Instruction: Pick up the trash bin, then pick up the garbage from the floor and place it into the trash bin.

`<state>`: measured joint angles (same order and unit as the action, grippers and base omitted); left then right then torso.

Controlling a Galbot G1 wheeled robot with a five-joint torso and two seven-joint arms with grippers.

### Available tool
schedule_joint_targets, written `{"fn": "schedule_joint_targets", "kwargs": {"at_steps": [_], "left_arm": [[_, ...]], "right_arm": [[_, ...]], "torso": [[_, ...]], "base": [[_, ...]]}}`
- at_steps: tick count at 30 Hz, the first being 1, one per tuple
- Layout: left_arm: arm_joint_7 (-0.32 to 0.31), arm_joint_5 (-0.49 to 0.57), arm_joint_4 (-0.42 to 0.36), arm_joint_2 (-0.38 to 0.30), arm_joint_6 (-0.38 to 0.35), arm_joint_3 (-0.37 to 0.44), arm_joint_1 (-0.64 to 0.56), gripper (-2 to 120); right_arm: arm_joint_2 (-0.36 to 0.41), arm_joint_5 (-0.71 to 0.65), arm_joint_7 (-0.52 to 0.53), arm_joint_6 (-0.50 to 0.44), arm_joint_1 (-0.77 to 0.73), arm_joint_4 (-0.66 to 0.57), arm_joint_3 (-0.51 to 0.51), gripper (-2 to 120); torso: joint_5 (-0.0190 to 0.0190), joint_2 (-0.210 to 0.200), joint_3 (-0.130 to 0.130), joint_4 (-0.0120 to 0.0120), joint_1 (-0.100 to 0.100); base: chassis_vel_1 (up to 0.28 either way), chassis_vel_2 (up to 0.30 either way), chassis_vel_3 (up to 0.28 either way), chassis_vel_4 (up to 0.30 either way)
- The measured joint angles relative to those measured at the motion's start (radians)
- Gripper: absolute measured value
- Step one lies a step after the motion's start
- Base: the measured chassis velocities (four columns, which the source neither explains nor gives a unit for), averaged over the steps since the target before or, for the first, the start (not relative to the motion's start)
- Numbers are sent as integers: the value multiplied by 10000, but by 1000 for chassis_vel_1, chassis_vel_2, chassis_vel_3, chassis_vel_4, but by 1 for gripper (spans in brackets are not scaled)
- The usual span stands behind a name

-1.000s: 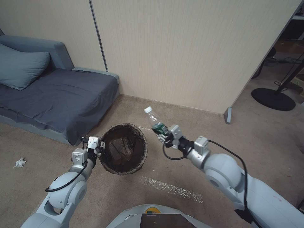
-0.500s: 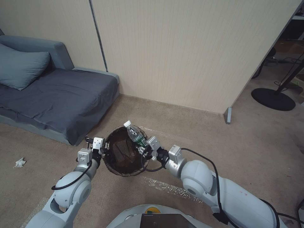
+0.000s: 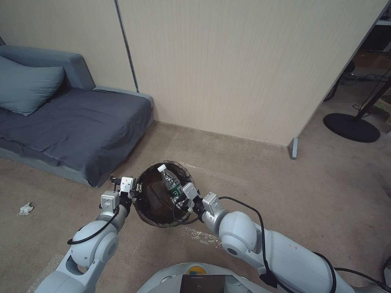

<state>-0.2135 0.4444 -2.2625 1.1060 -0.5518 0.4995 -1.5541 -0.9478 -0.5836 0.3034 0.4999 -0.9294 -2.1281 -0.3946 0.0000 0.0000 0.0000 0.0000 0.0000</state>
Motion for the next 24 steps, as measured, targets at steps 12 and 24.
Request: {"fn": "schedule_joint_targets", "kwargs": {"at_steps": [12,24], "left_arm": [[0,-22,-27,92,-15,-35,-15,3],[5,-187,46,289,-15,-111,36,3]], "right_arm": [[-56,-211,253,59,103,-219,38,92],[374,-1164,549,13,-242,-1433,1917,100]], "torso": [[0,0,0,1,0],[2,0,0,1,0]], "base": [[0,0,0,0],[0,0,0,0]]}}
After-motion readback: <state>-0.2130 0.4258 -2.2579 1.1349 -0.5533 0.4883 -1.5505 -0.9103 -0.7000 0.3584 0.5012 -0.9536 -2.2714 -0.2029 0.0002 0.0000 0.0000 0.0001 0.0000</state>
